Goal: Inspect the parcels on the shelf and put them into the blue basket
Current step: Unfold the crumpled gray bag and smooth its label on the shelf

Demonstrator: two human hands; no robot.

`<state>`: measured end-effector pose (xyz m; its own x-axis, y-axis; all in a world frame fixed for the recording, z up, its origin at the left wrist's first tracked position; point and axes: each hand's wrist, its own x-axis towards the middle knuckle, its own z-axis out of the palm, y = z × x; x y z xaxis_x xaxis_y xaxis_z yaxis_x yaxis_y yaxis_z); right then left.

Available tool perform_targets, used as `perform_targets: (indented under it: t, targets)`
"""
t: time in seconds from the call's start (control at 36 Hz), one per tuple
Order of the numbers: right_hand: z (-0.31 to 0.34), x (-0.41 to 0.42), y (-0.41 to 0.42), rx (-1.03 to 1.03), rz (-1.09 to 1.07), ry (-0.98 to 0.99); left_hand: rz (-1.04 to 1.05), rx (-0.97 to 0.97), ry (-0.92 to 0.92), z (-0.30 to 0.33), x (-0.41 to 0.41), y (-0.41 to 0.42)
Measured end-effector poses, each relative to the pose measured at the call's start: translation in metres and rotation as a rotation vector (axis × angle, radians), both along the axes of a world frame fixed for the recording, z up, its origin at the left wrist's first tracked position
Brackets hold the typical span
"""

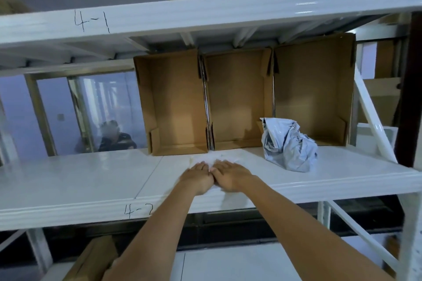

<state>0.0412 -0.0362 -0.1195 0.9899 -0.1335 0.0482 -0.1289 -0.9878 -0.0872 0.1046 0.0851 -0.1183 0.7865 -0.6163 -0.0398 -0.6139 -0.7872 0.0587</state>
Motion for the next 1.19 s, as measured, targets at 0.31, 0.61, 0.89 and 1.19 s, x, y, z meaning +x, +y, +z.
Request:
perform_targets:
  t: [0.31, 0.61, 0.89, 1.19]
  targets:
    - [-0.002, -0.026, -0.023, 0.056, -0.147, 0.075, 0.018, 0.024, 0.018, 0.004, -0.002, 0.023]
    - [0.018, -0.041, -0.017, -0.074, -0.228, -0.009, 0.119, -0.041, 0.043, 0.019, 0.002, 0.027]
    - [0.016, -0.017, -0.003, -0.107, -0.133, -0.196, 0.041, -0.187, -0.039, 0.005, -0.005, -0.01]
    - [0.008, -0.013, -0.016, 0.089, -0.222, 0.037, 0.097, -0.063, 0.031, 0.002, 0.005, -0.008]
